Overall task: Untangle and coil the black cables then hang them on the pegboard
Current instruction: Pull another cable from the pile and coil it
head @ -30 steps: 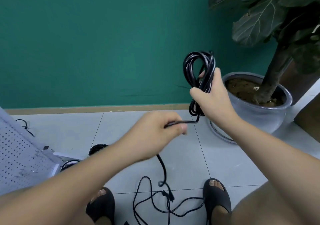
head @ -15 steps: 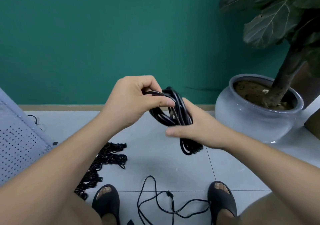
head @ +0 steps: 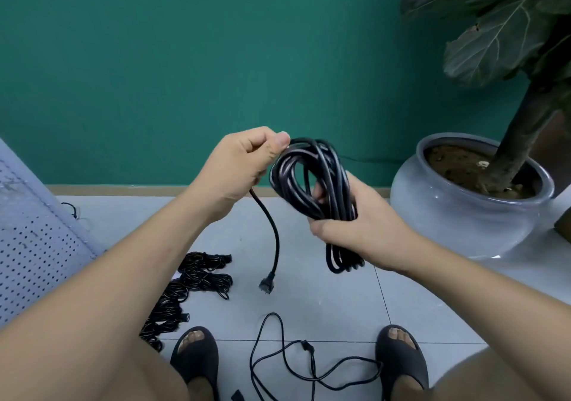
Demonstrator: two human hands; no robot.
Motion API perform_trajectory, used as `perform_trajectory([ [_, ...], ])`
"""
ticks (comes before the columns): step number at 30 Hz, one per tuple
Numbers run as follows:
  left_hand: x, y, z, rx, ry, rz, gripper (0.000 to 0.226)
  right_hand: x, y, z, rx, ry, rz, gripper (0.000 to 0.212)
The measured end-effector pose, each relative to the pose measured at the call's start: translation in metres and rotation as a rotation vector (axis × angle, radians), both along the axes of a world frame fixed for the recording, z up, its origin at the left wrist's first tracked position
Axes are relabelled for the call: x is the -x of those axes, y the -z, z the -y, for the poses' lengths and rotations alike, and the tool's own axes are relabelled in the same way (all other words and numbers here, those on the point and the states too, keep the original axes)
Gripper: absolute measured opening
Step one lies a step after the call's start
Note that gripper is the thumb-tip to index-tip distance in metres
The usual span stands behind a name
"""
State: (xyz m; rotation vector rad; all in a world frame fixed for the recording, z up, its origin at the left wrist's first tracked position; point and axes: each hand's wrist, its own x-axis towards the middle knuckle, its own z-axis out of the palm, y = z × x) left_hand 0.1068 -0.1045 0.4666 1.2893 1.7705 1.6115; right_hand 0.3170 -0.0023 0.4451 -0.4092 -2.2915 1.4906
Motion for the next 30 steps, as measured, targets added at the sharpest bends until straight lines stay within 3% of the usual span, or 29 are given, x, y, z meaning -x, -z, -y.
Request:
perform_trajectory([
  [4, -0.005, 0.015, -0.008, 0.039, -0.024, -0.049, 0.048, 0.001, -0.004, 0.005, 0.034, 0.088, -0.118, 0.033],
  [9, -0.036, 0.040, -0.016, 0.153, -0.004, -0.105, 0.037, 0.003, -0.011, 0.007, -0.005, 0.287, -0.233, 0.039],
  [14, -0.071, 0.055, -0.014, 0.255, 0.132, -0.227, 0.029, 0.007, -0.011, -0.010, -0.014, 0.492, -0.199, 0.031],
  [20, -0.077, 0.049, -0.010, 0.422, 0.162, -0.575, 0.023, 0.006, -0.010, -0.023, 0.006, 0.488, -0.057, 0.033],
  [22, -0.075, 0.047, -0.007, 0.452, 0.184, -0.636, 0.023, 0.005, -0.009, -0.023, 0.070, 0.453, -0.048, 0.036],
  [26, -0.072, 0.045, -0.005, 0.484, 0.234, -0.731, 0.017, 0.007, -0.006, -0.020, 0.406, 0.408, -0.148, 0.029],
  [30, -0.080, 0.058, -0.005, 0.536, 0.261, -0.760, 0.031, 0.010, -0.001, -0.027, 0.343, 0.506, -0.171, 0.028],
])
